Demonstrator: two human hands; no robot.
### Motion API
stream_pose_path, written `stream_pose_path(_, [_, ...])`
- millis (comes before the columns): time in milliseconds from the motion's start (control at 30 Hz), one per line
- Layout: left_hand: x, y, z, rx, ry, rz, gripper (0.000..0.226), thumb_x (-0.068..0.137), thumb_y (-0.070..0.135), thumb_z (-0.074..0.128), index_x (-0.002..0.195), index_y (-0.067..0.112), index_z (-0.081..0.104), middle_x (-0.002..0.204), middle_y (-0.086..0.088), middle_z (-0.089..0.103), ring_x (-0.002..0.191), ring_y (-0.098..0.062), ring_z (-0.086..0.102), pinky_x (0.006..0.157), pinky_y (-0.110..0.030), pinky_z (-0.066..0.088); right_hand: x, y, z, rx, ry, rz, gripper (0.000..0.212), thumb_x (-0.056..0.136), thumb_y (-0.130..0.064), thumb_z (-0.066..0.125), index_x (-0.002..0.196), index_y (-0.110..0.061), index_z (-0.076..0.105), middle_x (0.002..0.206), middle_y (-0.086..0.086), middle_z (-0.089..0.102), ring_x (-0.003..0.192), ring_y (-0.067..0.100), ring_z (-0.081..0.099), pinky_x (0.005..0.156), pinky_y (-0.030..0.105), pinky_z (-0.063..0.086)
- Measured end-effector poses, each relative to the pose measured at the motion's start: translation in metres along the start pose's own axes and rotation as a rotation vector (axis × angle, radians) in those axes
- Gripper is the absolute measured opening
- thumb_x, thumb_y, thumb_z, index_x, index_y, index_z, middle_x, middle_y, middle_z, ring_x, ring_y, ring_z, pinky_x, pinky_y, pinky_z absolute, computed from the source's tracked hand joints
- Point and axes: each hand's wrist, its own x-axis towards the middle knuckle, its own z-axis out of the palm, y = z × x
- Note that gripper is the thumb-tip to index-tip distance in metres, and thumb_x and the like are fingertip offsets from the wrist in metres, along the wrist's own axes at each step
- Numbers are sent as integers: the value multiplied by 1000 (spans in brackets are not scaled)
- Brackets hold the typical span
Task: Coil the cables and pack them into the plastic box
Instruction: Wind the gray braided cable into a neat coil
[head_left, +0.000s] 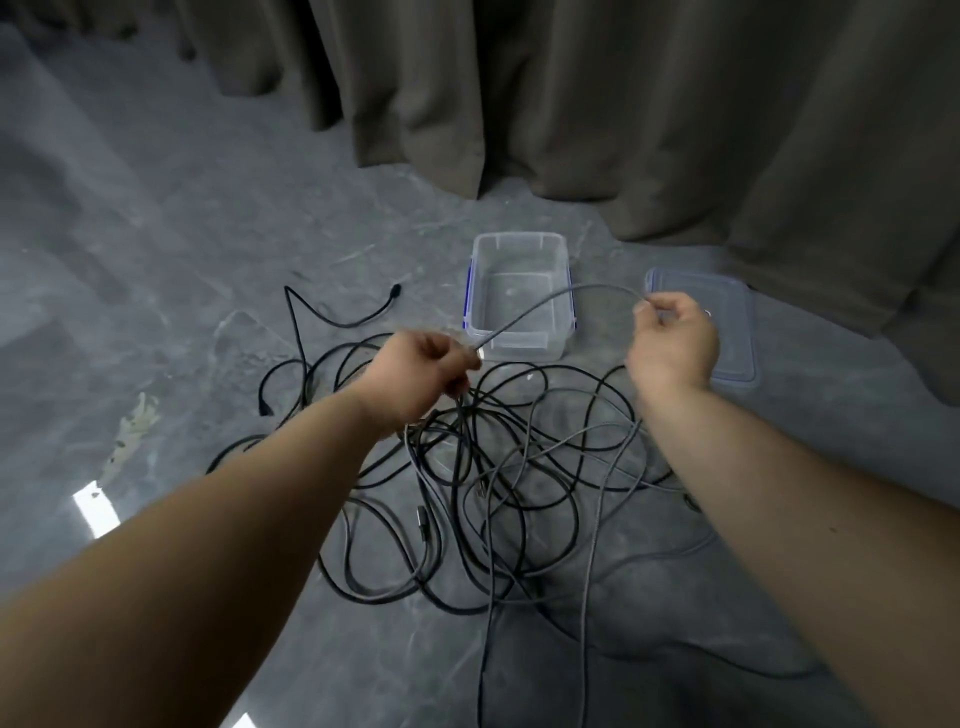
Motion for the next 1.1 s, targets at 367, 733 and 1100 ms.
stream_pose_path(367, [-3, 25, 3, -804, 17, -196, 24, 98, 21, 42, 78, 17, 55, 48, 8, 28, 43, -8, 19, 45, -21, 12, -26, -28, 3, -242, -187, -400, 39, 98, -20, 46, 136, -25, 48, 114, 4, 66, 99, 25, 61, 81, 30, 44])
stream_pose_path(733, [-18, 92, -39, -1115, -52, -60, 15, 87, 23, 55, 92, 25, 68, 76, 12, 63, 73, -4, 56, 64, -22, 35, -46, -68, -8, -500, -666, -366, 43, 97, -9, 42, 136, -26, 53, 126, 8, 55, 108, 28, 57, 86, 23, 42])
stream_pose_path(1100, [-114, 357, -202, -793, 80, -9, 24, 104, 20, 39, 98, 20, 63, 81, 7, 66, 82, -7, 62, 66, -25, 37, -65, -395, -135, -622, -929, -419, 21, 91, -12, 55, 104, -27, 59, 88, -13, 55, 83, 14, 57, 70, 23, 42])
